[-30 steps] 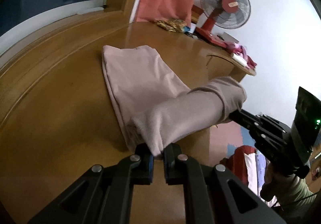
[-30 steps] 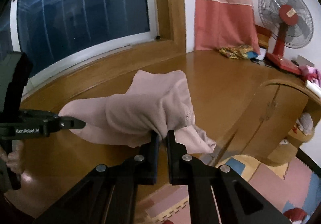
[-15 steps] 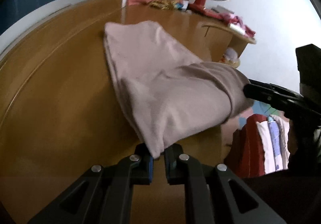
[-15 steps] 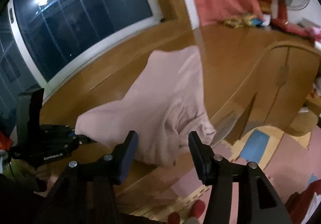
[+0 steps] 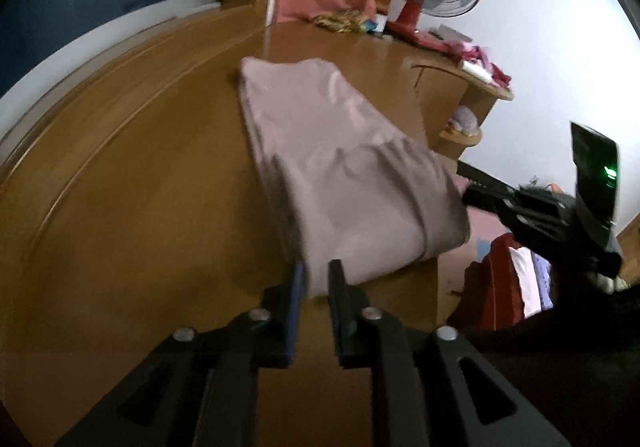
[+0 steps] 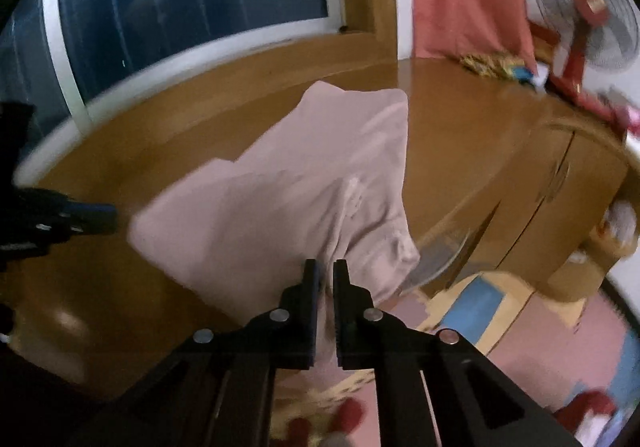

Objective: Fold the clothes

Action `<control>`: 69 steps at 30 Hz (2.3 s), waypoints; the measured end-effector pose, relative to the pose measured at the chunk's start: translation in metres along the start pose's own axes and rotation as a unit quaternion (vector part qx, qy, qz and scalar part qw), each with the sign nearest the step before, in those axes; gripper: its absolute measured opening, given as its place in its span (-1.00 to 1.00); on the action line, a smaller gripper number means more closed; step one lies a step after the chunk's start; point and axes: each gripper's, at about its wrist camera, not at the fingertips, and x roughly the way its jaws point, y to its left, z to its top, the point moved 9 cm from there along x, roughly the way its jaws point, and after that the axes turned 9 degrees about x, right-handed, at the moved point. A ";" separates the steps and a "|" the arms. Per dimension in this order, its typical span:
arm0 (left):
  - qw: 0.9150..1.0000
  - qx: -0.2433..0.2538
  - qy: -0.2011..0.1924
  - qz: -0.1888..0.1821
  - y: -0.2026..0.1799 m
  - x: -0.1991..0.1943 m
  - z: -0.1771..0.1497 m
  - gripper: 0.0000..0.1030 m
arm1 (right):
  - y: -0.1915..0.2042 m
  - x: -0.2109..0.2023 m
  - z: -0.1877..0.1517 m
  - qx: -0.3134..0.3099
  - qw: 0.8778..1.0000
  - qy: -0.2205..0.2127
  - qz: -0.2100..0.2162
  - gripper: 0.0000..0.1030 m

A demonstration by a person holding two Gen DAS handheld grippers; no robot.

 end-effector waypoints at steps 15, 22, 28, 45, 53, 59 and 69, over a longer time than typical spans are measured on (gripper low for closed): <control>0.999 0.001 0.029 0.021 -0.022 0.077 0.020 -0.55 | 0.046 -0.002 -0.026 -0.067 0.998 -0.007 -0.019 -0.37; 0.999 0.002 0.023 0.031 -0.022 0.078 0.017 -0.47 | 0.036 0.031 -0.042 -0.082 0.995 0.049 -0.035 -0.54; 0.998 0.003 0.029 0.052 -0.017 0.078 0.016 -0.32 | 0.027 0.016 -0.042 -0.111 0.990 0.047 -0.072 -0.99; 0.998 -0.011 0.038 0.050 -0.012 0.076 0.014 -0.32 | -0.003 0.018 -0.052 -0.069 0.994 0.081 -0.032 -0.43; 0.998 -0.014 0.042 0.042 -0.014 0.078 0.014 -0.22 | -0.023 -0.004 -0.039 -0.174 0.976 0.081 -0.101 -0.93; 0.998 -0.021 0.045 0.030 -0.014 0.077 0.017 -0.23 | -0.018 -0.010 -0.044 -0.154 0.982 0.096 -0.053 -0.90; 0.999 -0.017 0.001 0.028 -0.008 0.073 0.053 -0.25 | -0.038 0.017 0.038 0.084 0.993 0.045 0.068 -0.15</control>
